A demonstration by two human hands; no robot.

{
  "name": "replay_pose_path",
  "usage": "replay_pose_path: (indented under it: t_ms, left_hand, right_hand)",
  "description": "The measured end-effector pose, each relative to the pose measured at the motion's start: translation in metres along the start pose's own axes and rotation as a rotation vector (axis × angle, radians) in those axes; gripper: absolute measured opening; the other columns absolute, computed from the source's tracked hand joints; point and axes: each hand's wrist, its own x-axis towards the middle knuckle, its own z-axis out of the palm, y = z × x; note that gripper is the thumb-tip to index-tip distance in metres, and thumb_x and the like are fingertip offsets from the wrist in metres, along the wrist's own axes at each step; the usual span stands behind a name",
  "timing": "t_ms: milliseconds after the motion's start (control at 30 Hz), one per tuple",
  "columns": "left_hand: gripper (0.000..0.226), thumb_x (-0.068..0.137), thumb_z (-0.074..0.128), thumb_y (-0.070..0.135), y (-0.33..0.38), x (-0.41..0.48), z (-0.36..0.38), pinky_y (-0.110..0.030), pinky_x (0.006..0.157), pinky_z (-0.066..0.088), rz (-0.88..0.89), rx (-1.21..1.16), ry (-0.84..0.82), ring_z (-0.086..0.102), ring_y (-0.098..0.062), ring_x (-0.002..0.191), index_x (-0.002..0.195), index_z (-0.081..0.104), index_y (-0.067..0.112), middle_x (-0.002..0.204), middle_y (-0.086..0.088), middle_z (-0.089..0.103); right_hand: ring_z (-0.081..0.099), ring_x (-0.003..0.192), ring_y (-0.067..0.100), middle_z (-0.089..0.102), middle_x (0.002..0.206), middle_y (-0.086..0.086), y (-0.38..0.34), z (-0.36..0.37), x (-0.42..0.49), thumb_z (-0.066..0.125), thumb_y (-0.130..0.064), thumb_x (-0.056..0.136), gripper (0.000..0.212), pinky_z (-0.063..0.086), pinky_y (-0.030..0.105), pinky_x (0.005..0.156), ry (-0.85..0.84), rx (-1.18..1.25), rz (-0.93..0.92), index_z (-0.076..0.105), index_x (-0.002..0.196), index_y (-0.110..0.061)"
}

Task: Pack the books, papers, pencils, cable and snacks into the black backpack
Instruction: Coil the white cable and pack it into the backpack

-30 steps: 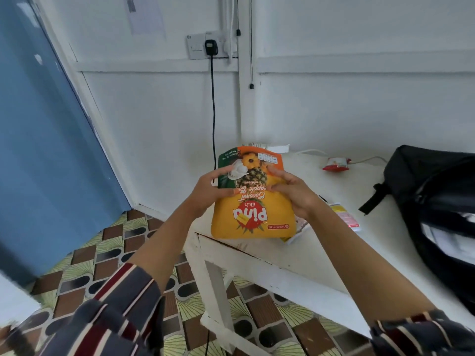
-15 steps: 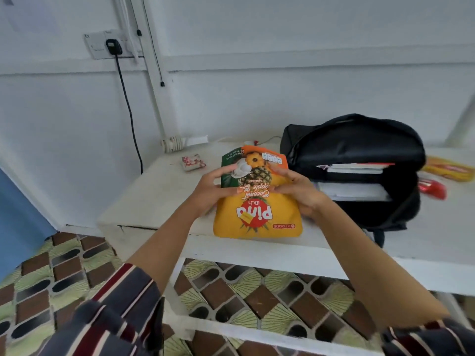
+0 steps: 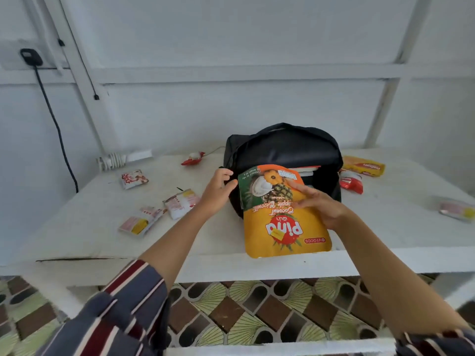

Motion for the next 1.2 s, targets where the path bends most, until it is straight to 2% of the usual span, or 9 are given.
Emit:
replay_pose_path:
  t_ms: [100,200,300,400,533,633,767,1067,1200]
  left_hand:
    - [0.028,0.089,0.045,-0.001,0.005,0.026,0.005,-0.024,0.097,0.032,0.176,0.201,-0.017,0.043,-0.018,0.122,0.106,0.059,0.016,0.127,-0.003,0.045]
    - [0.043,0.085,0.041,-0.011,0.006,0.050,0.011,-0.024,0.104,0.022,0.323,0.427,-0.190,0.026,-0.019,0.136,0.101,0.069,0.018,0.142,-0.005,0.035]
    - [0.045,0.084,0.044,-0.008,0.002,0.067,0.019,-0.030,0.112,0.014,0.392,0.637,-0.326,0.008,-0.021,0.143,0.103,0.071,0.023,0.154,-0.001,0.017]
    - [0.043,0.084,0.051,-0.003,0.002,0.080,0.026,-0.037,0.117,0.008,0.400,0.771,-0.330,0.001,-0.023,0.144,0.107,0.069,0.028,0.156,-0.002,0.006]
    - [0.055,0.085,0.057,0.008,0.004,0.099,0.032,-0.044,0.118,0.003,0.403,0.963,-0.347,-0.004,-0.025,0.144,0.133,0.050,0.034,0.157,-0.004,-0.004]
    - [0.055,0.084,0.060,0.010,0.015,0.113,0.029,-0.039,0.116,0.013,0.439,0.875,-0.291,0.015,-0.025,0.142,0.134,0.049,0.030,0.155,-0.005,0.017]
    - [0.048,0.086,0.061,0.010,0.046,0.129,0.014,-0.028,0.108,0.023,0.427,0.735,-0.242,0.032,-0.023,0.134,0.132,0.052,0.019,0.146,-0.007,0.036]
    - [0.052,0.084,0.067,0.027,0.061,0.128,0.002,-0.030,0.108,0.024,0.330,0.548,-0.279,0.029,-0.019,0.134,0.133,0.051,0.018,0.145,-0.004,0.033]
    - [0.060,0.078,0.072,0.034,0.060,0.126,-0.003,-0.030,0.109,0.022,0.317,0.528,-0.292,0.025,-0.017,0.135,0.133,0.051,0.022,0.147,-0.001,0.030]
  right_hand:
    - [0.066,0.096,0.034,0.061,0.119,0.009,-0.001,-0.024,0.002,0.065,0.001,0.076,0.060,0.057,0.039,0.065,0.012,-0.057,0.026,0.056,0.122,-0.036]
    - [0.068,0.092,0.031,0.064,0.114,0.008,-0.006,-0.046,0.003,0.062,0.003,0.078,0.057,0.057,0.038,0.068,0.018,-0.128,0.054,0.057,0.120,-0.036]
    - [0.066,0.096,0.032,0.063,0.116,0.008,-0.012,-0.062,0.003,0.062,0.000,0.078,0.054,0.057,0.038,0.069,-0.023,-0.176,0.096,0.057,0.117,-0.035]
    - [0.065,0.099,0.034,0.060,0.120,0.010,-0.013,-0.076,0.005,0.068,-0.001,0.075,0.058,0.057,0.039,0.072,-0.030,-0.205,0.134,0.055,0.122,-0.034]
    - [0.065,0.100,0.033,0.061,0.121,0.009,-0.014,-0.085,0.012,0.076,-0.009,0.065,0.064,0.056,0.038,0.073,-0.093,-0.208,0.126,0.058,0.121,-0.034]
    - [0.063,0.105,0.034,0.061,0.125,0.008,-0.020,-0.085,0.020,0.079,-0.014,0.059,0.070,0.055,0.039,0.078,-0.146,-0.243,0.108,0.057,0.124,-0.032]
    - [0.064,0.103,0.030,0.060,0.124,0.007,-0.036,-0.075,0.032,0.067,-0.002,0.067,0.062,0.056,0.034,0.076,-0.168,-0.239,0.059,0.057,0.121,-0.029]
    - [0.063,0.096,0.025,0.061,0.116,0.004,-0.049,-0.054,0.076,0.056,0.008,0.081,0.053,0.056,0.029,0.069,-0.037,-0.128,-0.019,0.059,0.112,-0.035]
    - [0.060,0.100,0.030,0.058,0.117,0.009,-0.049,-0.047,0.095,0.060,0.008,0.078,0.055,0.052,0.037,0.073,0.089,0.034,-0.016,0.057,0.118,-0.030]
